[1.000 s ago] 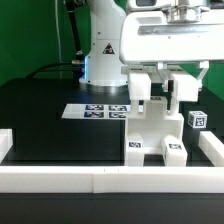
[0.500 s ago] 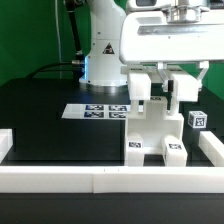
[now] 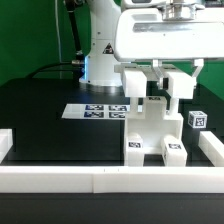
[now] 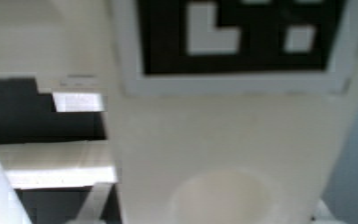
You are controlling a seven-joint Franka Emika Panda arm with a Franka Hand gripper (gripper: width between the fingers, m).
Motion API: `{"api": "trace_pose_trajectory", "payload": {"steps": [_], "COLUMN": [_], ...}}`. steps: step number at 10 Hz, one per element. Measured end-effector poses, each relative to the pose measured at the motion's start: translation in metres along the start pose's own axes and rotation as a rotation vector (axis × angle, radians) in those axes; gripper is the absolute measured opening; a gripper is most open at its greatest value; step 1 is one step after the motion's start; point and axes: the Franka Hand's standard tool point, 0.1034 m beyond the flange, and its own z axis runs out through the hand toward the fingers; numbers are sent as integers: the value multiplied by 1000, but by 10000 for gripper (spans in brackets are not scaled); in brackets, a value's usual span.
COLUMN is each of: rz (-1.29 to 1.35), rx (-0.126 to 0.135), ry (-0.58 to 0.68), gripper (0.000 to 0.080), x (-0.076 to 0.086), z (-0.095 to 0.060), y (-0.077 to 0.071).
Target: Assemble chair
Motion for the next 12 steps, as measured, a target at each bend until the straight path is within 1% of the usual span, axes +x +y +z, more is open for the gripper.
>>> {"api": "trace_pose_trajectory", "payload": {"steps": [5, 7, 9, 11, 12], "rz": [-1, -2, -2, 4, 4], "rx": [-1, 1, 0, 2, 1], "ry": [-3, -5, -1, 30, 33], "gripper": [290, 290, 290, 290, 290], "x": [-2, -7, -13, -12, -7], "z": [2, -1, 1, 1, 2], "y": [0, 0, -1, -6, -6]}}
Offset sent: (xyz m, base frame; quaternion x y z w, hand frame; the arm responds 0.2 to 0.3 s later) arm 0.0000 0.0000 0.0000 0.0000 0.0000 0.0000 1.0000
